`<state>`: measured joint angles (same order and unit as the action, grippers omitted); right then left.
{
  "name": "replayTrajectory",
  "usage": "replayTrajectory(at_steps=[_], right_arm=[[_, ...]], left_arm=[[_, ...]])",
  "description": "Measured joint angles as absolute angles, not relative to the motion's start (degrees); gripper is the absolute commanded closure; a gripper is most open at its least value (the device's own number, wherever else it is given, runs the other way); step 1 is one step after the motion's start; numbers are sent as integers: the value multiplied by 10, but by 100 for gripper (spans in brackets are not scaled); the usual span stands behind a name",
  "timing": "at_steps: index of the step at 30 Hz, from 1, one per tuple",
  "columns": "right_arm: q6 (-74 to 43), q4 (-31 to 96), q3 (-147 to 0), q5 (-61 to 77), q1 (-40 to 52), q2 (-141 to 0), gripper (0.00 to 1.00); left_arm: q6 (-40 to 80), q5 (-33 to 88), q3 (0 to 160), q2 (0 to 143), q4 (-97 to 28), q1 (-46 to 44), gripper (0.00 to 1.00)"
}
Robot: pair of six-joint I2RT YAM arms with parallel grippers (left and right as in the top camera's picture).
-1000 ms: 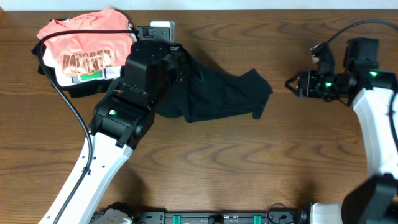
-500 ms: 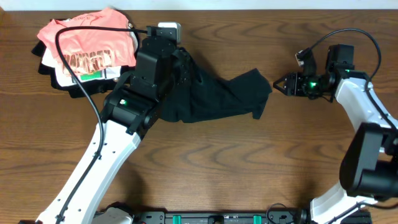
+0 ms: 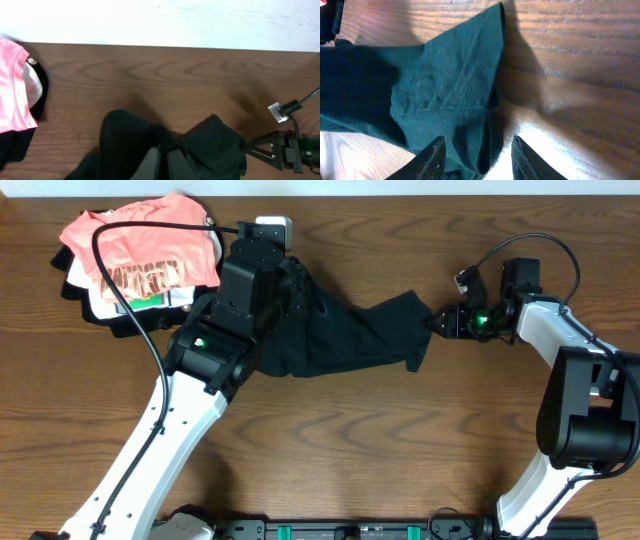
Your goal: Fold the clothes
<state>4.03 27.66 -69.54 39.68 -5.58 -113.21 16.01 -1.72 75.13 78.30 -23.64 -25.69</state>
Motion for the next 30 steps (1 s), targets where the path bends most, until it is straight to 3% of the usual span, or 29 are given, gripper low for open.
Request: replayTrajectory(at_steps=[16, 25, 30], right_arm=[[40, 242, -695, 397, -32, -1132, 62], [41, 243, -695, 396, -31, -1132, 95], [39, 243, -695, 397, -31, -1132, 99]], left_arm=[[160, -17, 751, 783, -244, -257, 94], [160, -17, 751, 783, -250, -257, 94], [160, -19, 751, 783, -248, -257, 94]])
